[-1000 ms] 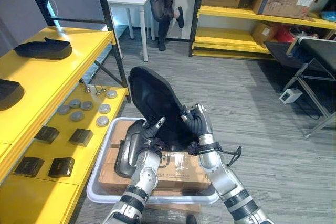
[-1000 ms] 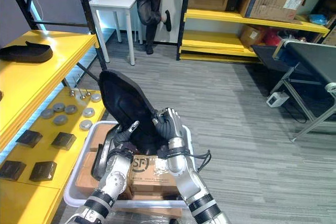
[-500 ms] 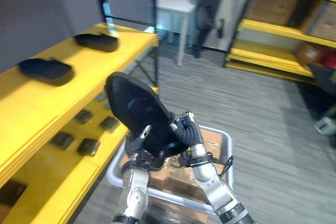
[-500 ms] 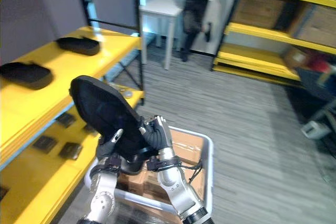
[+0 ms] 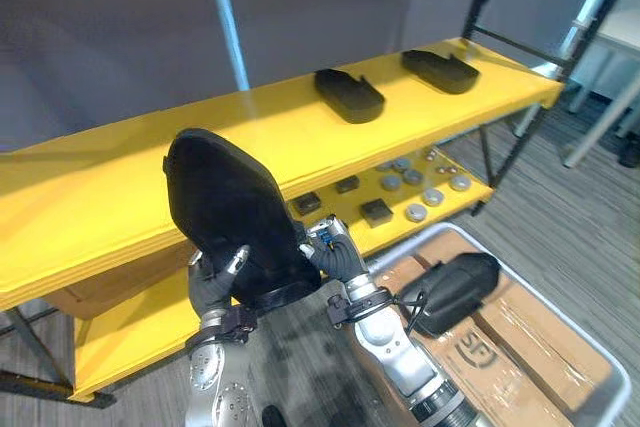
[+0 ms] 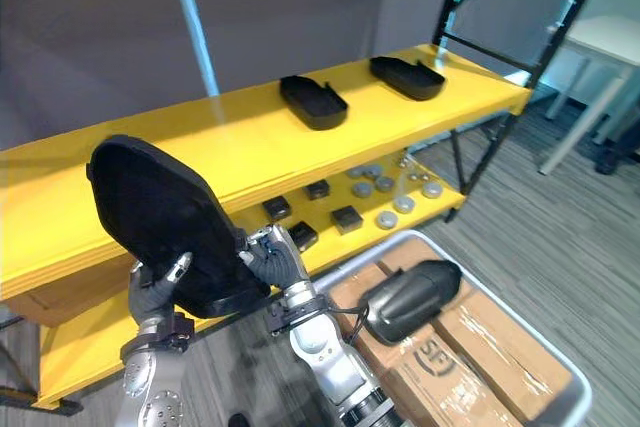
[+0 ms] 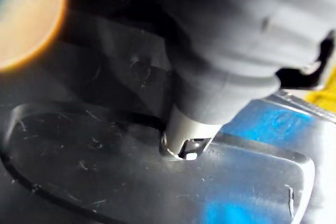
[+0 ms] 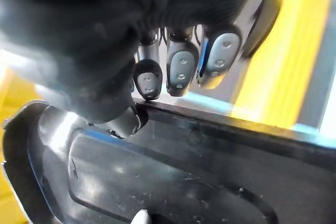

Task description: Walk over and take plastic housings, then place them on the shelf

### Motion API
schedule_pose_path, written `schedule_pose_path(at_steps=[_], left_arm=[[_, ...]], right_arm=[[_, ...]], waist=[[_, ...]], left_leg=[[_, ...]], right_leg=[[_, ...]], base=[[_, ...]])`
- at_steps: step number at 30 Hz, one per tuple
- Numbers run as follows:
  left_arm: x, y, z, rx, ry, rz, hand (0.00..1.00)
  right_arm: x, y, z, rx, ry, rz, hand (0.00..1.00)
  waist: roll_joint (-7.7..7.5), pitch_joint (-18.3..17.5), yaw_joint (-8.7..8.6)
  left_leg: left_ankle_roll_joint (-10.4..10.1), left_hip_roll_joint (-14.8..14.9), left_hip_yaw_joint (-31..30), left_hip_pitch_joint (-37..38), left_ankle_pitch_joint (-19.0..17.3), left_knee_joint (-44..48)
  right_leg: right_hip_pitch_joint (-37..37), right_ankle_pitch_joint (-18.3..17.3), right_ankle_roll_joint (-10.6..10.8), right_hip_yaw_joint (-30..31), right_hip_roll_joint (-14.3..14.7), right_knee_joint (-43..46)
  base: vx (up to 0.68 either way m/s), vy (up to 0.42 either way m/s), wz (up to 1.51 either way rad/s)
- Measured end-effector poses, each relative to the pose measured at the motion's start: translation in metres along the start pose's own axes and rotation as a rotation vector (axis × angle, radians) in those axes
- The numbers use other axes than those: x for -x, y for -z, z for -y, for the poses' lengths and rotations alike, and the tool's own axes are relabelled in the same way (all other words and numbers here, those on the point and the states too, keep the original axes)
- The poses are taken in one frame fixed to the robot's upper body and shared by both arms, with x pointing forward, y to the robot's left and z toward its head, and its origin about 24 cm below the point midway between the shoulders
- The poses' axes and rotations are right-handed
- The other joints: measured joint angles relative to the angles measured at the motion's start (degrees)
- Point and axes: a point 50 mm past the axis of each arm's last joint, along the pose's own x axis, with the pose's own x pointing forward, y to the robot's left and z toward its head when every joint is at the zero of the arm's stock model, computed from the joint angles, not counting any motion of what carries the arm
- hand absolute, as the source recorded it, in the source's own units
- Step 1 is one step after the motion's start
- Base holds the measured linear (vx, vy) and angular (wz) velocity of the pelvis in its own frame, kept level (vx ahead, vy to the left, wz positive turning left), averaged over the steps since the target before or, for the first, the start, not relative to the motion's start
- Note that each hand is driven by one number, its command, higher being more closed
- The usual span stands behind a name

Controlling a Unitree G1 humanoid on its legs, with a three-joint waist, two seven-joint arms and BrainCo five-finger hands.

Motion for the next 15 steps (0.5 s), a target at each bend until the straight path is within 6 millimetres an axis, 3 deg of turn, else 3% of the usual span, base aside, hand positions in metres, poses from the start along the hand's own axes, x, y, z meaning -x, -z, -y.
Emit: schedule_pose_path(at_steps=[1, 2, 3, 4, 6, 8, 9, 10, 11, 12, 13, 15], left_arm=[[-0.001, -0.002, 0.000, -0.012, 0.007, 0.006, 1.00], [-0.002, -0.004, 0.000, -0.038, 0.019, 0.015, 1.00], [-0.007, -0.010, 0.000, -0.076, 0.045, 0.040, 1.00], [-0.014, -0.017, 0.002, -0.109, 0.077, 0.067, 1.00], [-0.020, -0.024, 0.006, -0.167, 0.121, 0.097, 1.00], [-0.022, -0.026, 0.008, -0.181, 0.147, 0.106, 1.00], [-0.023, -0.027, 0.011, -0.180, 0.167, 0.113, 1.00], [-0.024, -0.027, 0.012, -0.181, 0.176, 0.112, 1.00], [-0.023, -0.025, 0.015, -0.185, 0.194, 0.106, 1.00], [-0.024, -0.025, 0.016, -0.188, 0.202, 0.105, 1.00], [-0.020, -0.018, 0.017, -0.186, 0.202, 0.076, 1.00], [-0.020, -0.017, 0.019, -0.196, 0.228, 0.076, 1.00]], right_arm=[[0.000, 0.000, 0.000, -0.011, -0.001, -0.003, 1.00], [0.000, 0.000, 0.000, -0.030, -0.001, -0.008, 0.00], [0.000, 0.001, 0.000, -0.050, -0.003, -0.013, 0.00], [-0.001, 0.001, 0.001, -0.060, -0.003, -0.015, 0.00], [-0.001, 0.001, 0.002, -0.102, -0.004, -0.023, 0.00], [0.001, 0.004, 0.003, -0.135, -0.010, -0.040, 0.00], [0.002, 0.006, 0.005, -0.148, -0.013, -0.049, 0.00], [0.002, 0.007, 0.007, -0.163, -0.011, -0.055, 0.00], [0.005, 0.009, 0.010, -0.193, 0.004, -0.068, 0.00], [0.006, 0.010, 0.011, -0.208, 0.010, -0.071, 0.00], [0.015, 0.015, 0.013, -0.218, 0.014, -0.099, 0.00], [0.021, 0.018, 0.017, -0.228, 0.020, -0.113, 0.00]], waist=[[-0.07, 0.0, -0.04], [-0.08, 0.0, -0.25], [0.27, 0.2, -0.79], [0.37, 0.3, -1.36], [0.39, 0.3, -2.24], [0.39, 0.4, -2.25], [0.24, 0.4, -2.36], [0.10, 0.3, -2.44], [-0.90, 0.1, -2.50], [-1.92, 0.2, -2.54], [-0.08, 0.4, -2.75], [0.27, 0.3, -2.99]], left_leg=[[0.5, -1.1, -0.8, 0.7, -0.4, 0.3], [1.4, -2.2, -2.6, 1.8, -1.3, 0.6], [1.9, -2.8, -5.6, 3.2, -2.5, 0.6], [2.6, -2.5, -8.8, 3.8, -3.0, 0.3], [2.7, -2.9, -13.0, 5.3, -3.0, -0.8], [2.9, -3.7, -15.2, 6.5, -3.2, -1.4], [2.7, -3.9, -16.9, 6.6, -3.1, -1.6], [2.4, -4.0, -17.4, 6.5, -3.1, -1.5], [1.1, -5.1, -17.9, 6.7, -4.0, -1.2], [0.1, -6.3, -17.9, 7.2, -4.7, -1.0], [-1.0, -5.0, -16.9, 8.0, -5.9, -0.4], [-2.1, -3.2, -16.0, 8.2, -7.0, 0.3]], right_leg=[[-0.8, 0.5, -1.7, 1.3, -2.9, 5.6], [-2.9, 3.4, -6.4, 5.2, -5.8, 13.1], [-6.8, 4.9, -9.6, 15.2, -5.6, 21.2], [-10.8, -2.4, -6.6, 24.3, -0.8, 26.9], [-13.9, -9.2, -6.5, 29.1, 5.8, 26.5], [-15.6, -10.9, -6.5, 29.3, 10.2, 18.4], [-17.4, -10.6, -6.6, 29.4, 13.9, 8.9], [-17.5, -10.1, -7.0, 29.4, 15.2, 4.3], [-17.3, -5.1, -8.6, 29.5, 16.4, -4.1], [-17.3, 0.6, -9.2, 30.9, 16.1, -5.7], [-15.1, 1.0, -8.7, 30.9, 17.2, -7.7], [-12.7, 2.7, -8.8, 31.0, 19.6, -12.9]], base=[[0.21, 0.263, 0.90], [0.16, 0.261, 0.94], [0.19, 0.200, 1.30], [0.24, 0.120, 1.27], [0.25, -0.027, 1.27], [0.18, -0.052, 0.96], [0.13, -0.087, 0.65], [0.16, -0.131, 0.71], [0.16, -0.157, 0.41], [0.20, -0.145, 0.30], [0.17, -0.102, -0.01], [0.18, -0.078, -0.25]])
